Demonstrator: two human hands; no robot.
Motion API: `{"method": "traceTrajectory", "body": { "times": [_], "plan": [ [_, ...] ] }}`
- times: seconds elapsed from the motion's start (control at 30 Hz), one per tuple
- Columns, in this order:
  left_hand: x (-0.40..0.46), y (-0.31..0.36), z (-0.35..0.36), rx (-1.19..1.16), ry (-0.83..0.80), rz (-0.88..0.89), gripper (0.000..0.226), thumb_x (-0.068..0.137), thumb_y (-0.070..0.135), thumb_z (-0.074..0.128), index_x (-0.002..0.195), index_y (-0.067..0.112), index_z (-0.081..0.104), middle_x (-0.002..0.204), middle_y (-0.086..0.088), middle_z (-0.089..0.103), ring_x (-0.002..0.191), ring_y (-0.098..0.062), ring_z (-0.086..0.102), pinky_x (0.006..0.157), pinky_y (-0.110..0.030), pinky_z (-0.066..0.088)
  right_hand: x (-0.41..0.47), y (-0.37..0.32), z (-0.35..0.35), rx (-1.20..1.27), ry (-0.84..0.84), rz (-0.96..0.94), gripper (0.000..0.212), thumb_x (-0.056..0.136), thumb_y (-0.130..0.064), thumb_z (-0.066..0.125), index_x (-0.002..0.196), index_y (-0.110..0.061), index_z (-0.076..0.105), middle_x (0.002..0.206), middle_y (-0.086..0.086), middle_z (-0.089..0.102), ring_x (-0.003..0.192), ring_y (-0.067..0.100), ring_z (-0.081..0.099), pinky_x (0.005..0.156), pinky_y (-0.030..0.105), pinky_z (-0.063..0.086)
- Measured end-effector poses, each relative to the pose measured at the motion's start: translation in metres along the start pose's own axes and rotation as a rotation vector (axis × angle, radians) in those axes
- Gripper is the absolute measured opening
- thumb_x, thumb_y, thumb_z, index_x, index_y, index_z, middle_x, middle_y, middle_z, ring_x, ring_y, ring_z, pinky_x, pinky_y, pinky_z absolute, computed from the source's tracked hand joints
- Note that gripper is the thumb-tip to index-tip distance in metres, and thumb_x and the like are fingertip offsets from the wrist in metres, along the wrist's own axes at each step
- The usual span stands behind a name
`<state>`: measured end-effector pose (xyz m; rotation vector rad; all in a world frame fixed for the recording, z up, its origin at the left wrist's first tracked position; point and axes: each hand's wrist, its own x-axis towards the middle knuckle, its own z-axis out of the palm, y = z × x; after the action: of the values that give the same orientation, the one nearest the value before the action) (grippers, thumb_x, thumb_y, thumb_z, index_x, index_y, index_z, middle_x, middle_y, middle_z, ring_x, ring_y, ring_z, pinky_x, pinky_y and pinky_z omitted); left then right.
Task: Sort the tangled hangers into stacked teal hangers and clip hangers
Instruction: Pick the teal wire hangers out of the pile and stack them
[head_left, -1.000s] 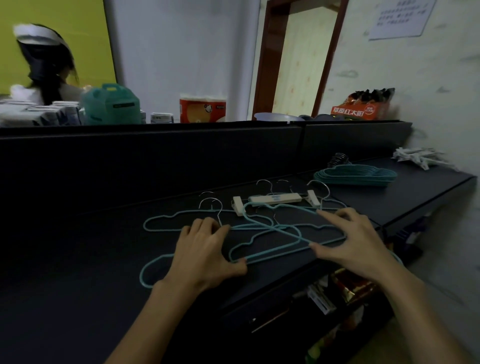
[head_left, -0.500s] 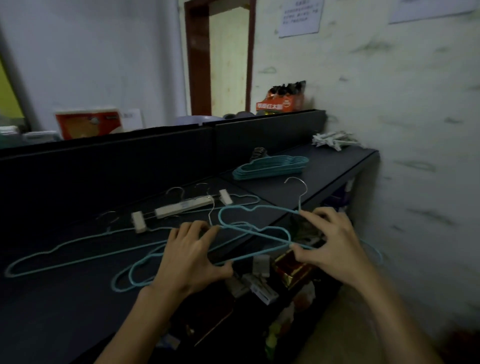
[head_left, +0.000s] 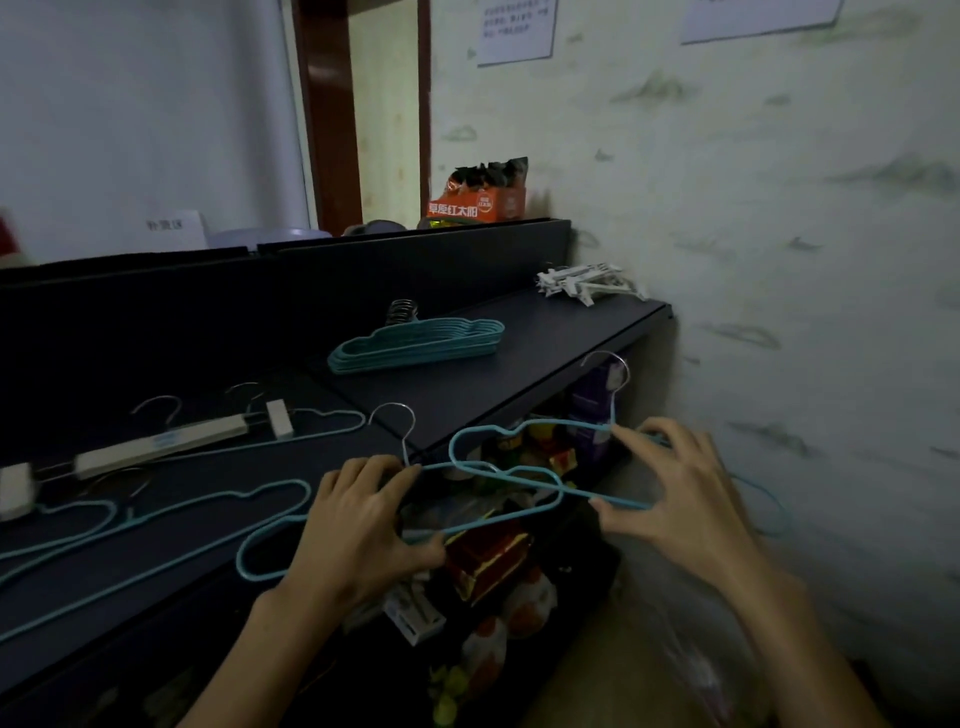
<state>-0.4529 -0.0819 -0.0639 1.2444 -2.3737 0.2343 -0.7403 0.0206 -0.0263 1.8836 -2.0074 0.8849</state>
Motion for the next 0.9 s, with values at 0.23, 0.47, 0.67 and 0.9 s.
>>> {"method": "traceTrajectory", "body": {
  "times": [0.23,0.47,0.67,0.9],
  "plan": [
    [0.044,-0.013,0.014,0.005,0.025,-0.055,0.074,0.065,0.067,0.048,0.12,0.019,0.062,0.112,0.0,0.061,0.103,-0.025,0.057,0.083,-0.038,0.049,0.055,0.011,0.035,0.06,0.023,-0.11,0.078,0.063,-0.064,0.057,0.128,-0.02,0.058,0.118,0.001,0.049,0.108,0.02,0.042,0.086,0.035,0.044],
    [0.11,-0.054,0.031,-0.008,0.032,-0.116,0.08,0.064,0.07,0.046,0.126,0.021,0.058,0.119,0.002,0.059,0.107,-0.021,0.054,0.089,-0.037,0.044,0.136,0.02,0.064,0.035,0.042,-0.169,0.076,0.066,-0.064,0.056,0.129,-0.021,0.057,0.116,-0.001,0.049,0.106,0.018,0.042,0.091,0.051,0.044],
    [0.145,-0.085,0.052,0.036,0.043,-0.142,0.078,0.061,0.07,0.049,0.119,0.019,0.063,0.113,0.0,0.062,0.1,-0.023,0.058,0.082,-0.039,0.048,0.18,0.026,0.097,0.116,0.053,-0.178,0.078,0.064,-0.065,0.055,0.13,-0.023,0.056,0.12,-0.004,0.047,0.112,0.016,0.042,0.092,0.04,0.045],
    [0.16,-0.127,0.052,0.133,0.039,-0.247,0.08,0.062,0.072,0.047,0.116,0.017,0.066,0.113,0.002,0.062,0.101,-0.022,0.06,0.082,-0.039,0.05,0.252,0.026,0.143,0.184,-0.021,-0.23,0.075,0.069,-0.061,0.066,0.132,-0.023,0.053,0.122,-0.005,0.045,0.113,0.015,0.039,0.094,0.038,0.042]
  ]
}}
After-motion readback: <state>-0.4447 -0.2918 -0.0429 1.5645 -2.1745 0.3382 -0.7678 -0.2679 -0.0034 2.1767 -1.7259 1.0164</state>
